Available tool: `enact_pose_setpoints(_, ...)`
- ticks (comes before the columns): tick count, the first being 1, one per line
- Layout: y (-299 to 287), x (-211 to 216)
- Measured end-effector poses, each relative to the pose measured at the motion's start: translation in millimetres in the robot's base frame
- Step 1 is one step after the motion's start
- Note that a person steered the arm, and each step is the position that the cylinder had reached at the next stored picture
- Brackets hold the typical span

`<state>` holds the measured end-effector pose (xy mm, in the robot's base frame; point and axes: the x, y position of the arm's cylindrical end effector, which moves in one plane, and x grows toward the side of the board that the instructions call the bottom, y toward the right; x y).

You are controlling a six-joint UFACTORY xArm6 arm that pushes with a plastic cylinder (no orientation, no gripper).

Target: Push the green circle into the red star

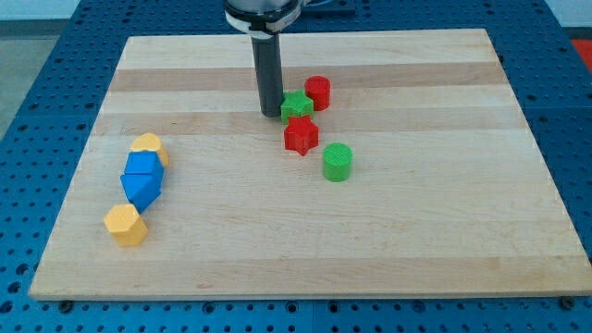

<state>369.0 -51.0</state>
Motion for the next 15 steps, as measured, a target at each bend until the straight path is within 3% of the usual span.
enact_pose_setpoints(2,-0.3,-3.8)
enact_pose_setpoints(4,11.9,-85.7)
enact_pose_setpoints(5,51.7,-93.9)
enact_pose_setpoints(7,64.9,-77.9)
enact_pose_setpoints(11,130.7,-7.2)
enact_pose_setpoints(15,94.6,90.0)
